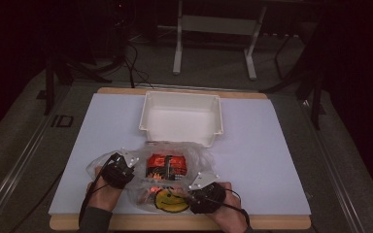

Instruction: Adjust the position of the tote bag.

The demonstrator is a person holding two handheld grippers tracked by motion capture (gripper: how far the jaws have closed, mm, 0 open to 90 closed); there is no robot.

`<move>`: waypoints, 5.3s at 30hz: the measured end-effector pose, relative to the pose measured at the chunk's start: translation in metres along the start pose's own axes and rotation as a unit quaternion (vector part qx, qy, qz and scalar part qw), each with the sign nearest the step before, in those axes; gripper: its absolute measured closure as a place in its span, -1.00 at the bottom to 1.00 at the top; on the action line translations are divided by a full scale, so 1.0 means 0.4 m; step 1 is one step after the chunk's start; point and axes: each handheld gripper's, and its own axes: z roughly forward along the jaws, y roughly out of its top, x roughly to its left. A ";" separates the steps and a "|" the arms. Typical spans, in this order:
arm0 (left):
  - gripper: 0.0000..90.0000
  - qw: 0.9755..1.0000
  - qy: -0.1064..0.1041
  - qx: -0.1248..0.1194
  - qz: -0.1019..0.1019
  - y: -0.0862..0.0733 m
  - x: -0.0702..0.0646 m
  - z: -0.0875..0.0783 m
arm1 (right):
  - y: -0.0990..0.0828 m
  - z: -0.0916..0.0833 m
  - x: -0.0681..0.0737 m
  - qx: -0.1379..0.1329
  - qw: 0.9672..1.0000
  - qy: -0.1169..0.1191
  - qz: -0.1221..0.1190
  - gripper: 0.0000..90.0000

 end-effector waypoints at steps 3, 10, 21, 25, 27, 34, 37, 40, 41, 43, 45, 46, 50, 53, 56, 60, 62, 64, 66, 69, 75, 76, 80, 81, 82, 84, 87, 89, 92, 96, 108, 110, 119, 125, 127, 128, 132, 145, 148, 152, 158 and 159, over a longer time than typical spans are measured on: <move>0.56 0.998 -0.048 -0.028 -0.003 0.007 -0.007 -0.020 | 0.003 -0.007 0.002 -0.002 1.000 -0.002 -0.002 -0.07; 0.46 0.993 -0.090 -0.075 0.020 0.038 -0.038 -0.074 | 0.021 -0.045 0.004 -0.026 1.000 0.007 -0.010 -0.09; 0.43 0.991 -0.101 -0.076 0.033 0.066 -0.054 -0.067 | 0.071 -0.102 0.008 -0.062 0.998 0.022 -0.025 -0.14; 0.43 0.992 -0.097 -0.076 0.032 0.068 -0.056 -0.062 | 0.070 -0.112 0.008 -0.061 0.997 0.027 -0.028 -0.27; 0.43 0.992 -0.096 -0.075 0.032 0.069 -0.057 -0.059 | 0.066 -0.116 0.007 -0.062 0.997 0.028 -0.026 -0.32; 0.42 0.992 -0.100 -0.068 0.036 0.074 -0.063 -0.050 | 0.066 -0.127 -0.001 -0.079 0.996 0.048 -0.017 -0.25; 0.41 0.992 -0.101 -0.065 0.039 0.077 -0.072 -0.044 | 0.081 -0.120 -0.006 -0.092 0.994 0.061 -0.012 0.07; 0.41 0.992 -0.104 -0.063 0.042 0.080 -0.080 -0.037 | 0.099 -0.106 -0.011 -0.100 0.993 0.068 -0.004 0.35; 0.40 0.992 -0.105 -0.062 0.042 0.081 -0.082 -0.034 | 0.105 -0.100 -0.012 -0.103 0.992 0.067 -0.002 0.43; 0.40 0.991 -0.109 -0.062 0.040 0.080 -0.086 -0.028 | 0.118 -0.086 -0.017 -0.103 0.993 0.062 0.005 0.52; 0.39 0.992 -0.110 -0.057 0.040 0.079 -0.086 -0.022 | 0.129 -0.071 -0.022 -0.103 0.993 0.051 0.007 0.61; 0.39 0.991 -0.112 -0.058 0.035 0.078 -0.086 -0.019 | 0.133 -0.063 -0.025 -0.101 0.994 0.045 0.008 0.64; 0.38 0.992 -0.114 -0.056 0.027 0.073 -0.082 -0.013 | 0.139 -0.025 -0.039 -0.080 0.996 0.026 0.013 0.61; 0.35 0.992 -0.113 -0.055 0.021 0.067 -0.082 -0.009 | 0.133 -0.006 -0.045 -0.068 0.997 0.017 0.013 0.49; 0.31 0.992 -0.113 -0.053 0.020 0.061 -0.082 -0.008 | 0.122 0.001 -0.048 -0.061 0.998 0.015 0.018 0.32; 0.26 0.991 -0.118 -0.052 0.017 0.053 -0.082 -0.009 | 0.111 -0.001 -0.050 -0.057 0.998 0.021 0.018 0.18; 0.24 0.991 -0.123 -0.053 0.013 0.047 -0.082 -0.011 | 0.105 -0.005 -0.050 -0.054 0.998 0.027 0.016 0.12; 0.22 0.990 -0.127 -0.053 0.010 0.039 -0.082 -0.013 | 0.100 -0.009 -0.051 -0.051 0.998 0.031 0.017 0.06; 0.20 0.990 -0.129 -0.053 0.011 0.031 -0.084 -0.016 | 0.093 -0.012 -0.051 -0.049 0.998 0.032 0.018 0.01; 0.18 0.990 -0.131 -0.053 0.010 0.019 -0.084 -0.023 | 0.084 -0.014 -0.048 -0.046 0.998 0.033 0.018 -0.03; 0.16 0.989 -0.137 -0.055 0.002 -0.008 -0.085 -0.038 | 0.069 -0.014 -0.044 -0.044 0.998 0.038 0.021 -0.11; 0.15 0.989 -0.137 -0.055 0.002 -0.008 -0.085 -0.038 | 0.069 -0.014 -0.044 -0.044 0.998 0.038 0.021 -0.11; 0.13 0.989 -0.140 -0.057 0.002 -0.021 -0.086 -0.054 | 0.059 -0.026 -0.037 -0.044 0.998 0.040 0.016 -0.15; 0.13 0.988 -0.141 -0.057 0.003 -0.023 -0.087 -0.057 | 0.057 -0.028 -0.037 -0.044 0.998 0.039 0.019 -0.15; 0.13 0.988 -0.143 -0.058 0.004 -0.026 -0.088 -0.059 | 0.054 -0.029 -0.037 -0.043 0.998 0.039 0.019 -0.16; 0.11 0.988 -0.144 -0.056 0.008 -0.030 -0.089 -0.062 | 0.047 -0.030 -0.039 -0.041 0.998 0.040 0.021 -0.17; 0.09 0.988 -0.147 -0.052 0.010 -0.039 -0.093 -0.066 | 0.038 -0.032 -0.039 -0.040 0.998 0.041 0.023 -0.18; 0.08 0.988 -0.149 -0.046 0.014 -0.046 -0.095 -0.070 | 0.030 -0.033 -0.038 -0.041 0.998 0.042 0.024 -0.18; 0.06 0.987 -0.153 -0.043 0.017 -0.058 -0.103 -0.074 | 0.021 -0.034 -0.032 -0.035 0.998 0.045 0.022 -0.18; 0.05 0.987 -0.158 -0.035 0.020 -0.073 -0.109 -0.081 | 0.008 -0.034 -0.029 -0.030 0.998 0.046 0.019 -0.19; -0.02 0.984 -0.175 -0.028 0.036 -0.104 -0.155 -0.103 | -0.009 -0.036 -0.029 -0.025 0.998 0.048 0.020 -0.19; -0.04 0.983 -0.178 -0.025 0.038 -0.105 -0.162 -0.100 | -0.007 -0.038 -0.028 -0.029 0.998 0.050 0.018 -0.16; -0.08 0.984 -0.167 -0.010 0.056 -0.114 -0.192 -0.085 | -0.018 -0.017 -0.021 -0.015 0.998 0.059 0.023 -0.08; -0.06 0.987 -0.147 -0.004 0.058 -0.105 -0.181 -0.060 | -0.015 -0.015 -0.022 -0.016 0.998 0.054 0.025 -0.07; -0.06 0.988 -0.142 -0.004 0.056 -0.099 -0.172 -0.052 | -0.015 -0.012 -0.024 -0.017 0.998 0.048 0.027 -0.06; -0.06 0.989 -0.140 -0.002 0.058 -0.095 -0.167 -0.048 | -0.014 -0.011 -0.025 -0.016 0.998 0.048 0.029 -0.05; -0.05 0.991 -0.120 -0.002 0.059 -0.080 -0.149 -0.037 | -0.013 -0.010 -0.027 -0.020 0.998 0.048 0.037 -0.06; -0.02 0.983 -0.175 -0.049 0.026 -0.060 -0.114 -0.100 | 0.025 -0.084 -0.008 -0.078 0.995 0.050 0.021 0.07; -0.01 0.982 -0.177 -0.061 0.027 -0.051 -0.119 -0.115 | 0.034 -0.096 -0.002 -0.093 0.994 0.054 0.014 0.20; 0.00 0.981 -0.177 -0.072 0.031 -0.039 -0.126 -0.128 | 0.061 -0.125 0.017 -0.115 0.991 0.062 -0.011 0.63; 0.01 0.982 -0.169 -0.077 0.028 -0.025 -0.123 -0.130 | 0.113 -0.160 0.043 -0.141 0.987 0.064 -0.051 0.89; 0.01 0.982 -0.167 -0.077 0.027 -0.024 -0.122 -0.130 | 0.123 -0.163 0.044 -0.145 0.986 0.065 -0.055 0.89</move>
